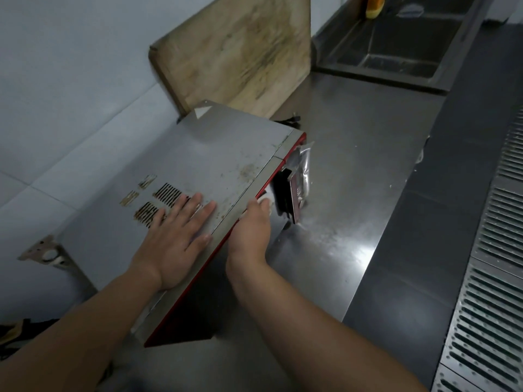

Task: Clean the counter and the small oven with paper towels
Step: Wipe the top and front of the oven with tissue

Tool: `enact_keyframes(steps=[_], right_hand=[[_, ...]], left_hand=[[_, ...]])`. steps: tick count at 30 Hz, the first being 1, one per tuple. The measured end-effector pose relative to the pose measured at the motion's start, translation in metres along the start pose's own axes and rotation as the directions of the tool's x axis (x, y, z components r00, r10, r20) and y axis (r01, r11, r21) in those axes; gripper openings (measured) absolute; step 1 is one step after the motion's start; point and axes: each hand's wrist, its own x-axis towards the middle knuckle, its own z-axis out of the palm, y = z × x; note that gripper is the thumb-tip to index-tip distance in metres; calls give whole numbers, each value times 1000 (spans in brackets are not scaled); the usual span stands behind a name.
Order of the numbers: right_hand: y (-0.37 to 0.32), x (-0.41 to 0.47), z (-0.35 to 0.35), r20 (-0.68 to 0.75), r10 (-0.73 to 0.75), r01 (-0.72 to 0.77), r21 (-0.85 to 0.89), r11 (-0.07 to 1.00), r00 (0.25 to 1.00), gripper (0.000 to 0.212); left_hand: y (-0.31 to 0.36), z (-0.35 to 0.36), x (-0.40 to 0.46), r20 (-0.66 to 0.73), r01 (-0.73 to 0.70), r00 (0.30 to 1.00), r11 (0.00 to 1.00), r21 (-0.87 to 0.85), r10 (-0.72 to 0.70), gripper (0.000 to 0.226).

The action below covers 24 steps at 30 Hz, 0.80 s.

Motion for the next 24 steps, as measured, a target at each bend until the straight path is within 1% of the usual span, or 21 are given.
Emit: enact_keyframes(steps=[3, 5, 7, 10, 14, 15, 16, 17, 18, 19, 20, 22, 23, 24], right_hand=[[2, 11, -2, -68, -66, 58, -109, 992, 995, 48], [3, 17, -9, -110, -77, 62, -139, 988, 991, 46], [-1, 22, -20, -134, -41, 18, -169, 985, 990, 43], [-6, 21, -31, -130, -7, -31, -293, 956, 991, 45], [6, 40, -47, -121, 73, -120, -445, 887, 990, 57], [4, 46, -55, -115, 114, -154, -451, 879, 987, 54], [-1, 48, -63, -109, 157, -189, -428, 884, 982, 46], [-9, 45, -70, -119, 194, -226, -392, 892, 974, 33], [-18, 42, -79, -149, 204, -245, -356, 902, 968, 23], [-26, 42, -91, -193, 189, -246, -337, 909, 963, 17], [-32, 45, -103, -236, 164, -234, -314, 920, 958, 17], [-44, 53, -124, -303, 136, -224, -278, 934, 943, 23], [-49, 54, -130, -314, 142, -227, -252, 941, 939, 26], [-54, 57, -132, -326, 141, -224, -233, 946, 935, 28]], left_hand=[[0, 0, 0, 9, 2, 1000, 1000, 17, -2, 64], [0, -1, -1, 14, -2, 1000, 1000, 30, 1, 63], [1, -2, -1, 15, -4, 1000, 999, 40, 4, 63], [3, -4, -2, 17, -8, 1000, 999, 35, 8, 63], [3, -11, -8, 43, -3, 999, 1000, 21, 2, 65], [4, -9, -6, 64, -2, 998, 999, 33, 0, 66], [6, -8, -5, 90, 4, 996, 999, 37, -7, 66], [6, -9, -4, 112, 11, 994, 999, 35, -15, 65], [6, -13, -3, 134, 12, 991, 1000, 28, -16, 63], [9, -21, 0, 151, 7, 988, 1000, 11, -8, 62], [12, -33, 4, 135, 10, 991, 999, -32, -6, 61], [23, -59, 16, 8, 34, 999, 990, -139, -33, 62], [28, -70, 22, -68, 26, 997, 989, -147, -36, 58], [34, -77, 30, -130, -2, 991, 993, -116, -13, 55]])
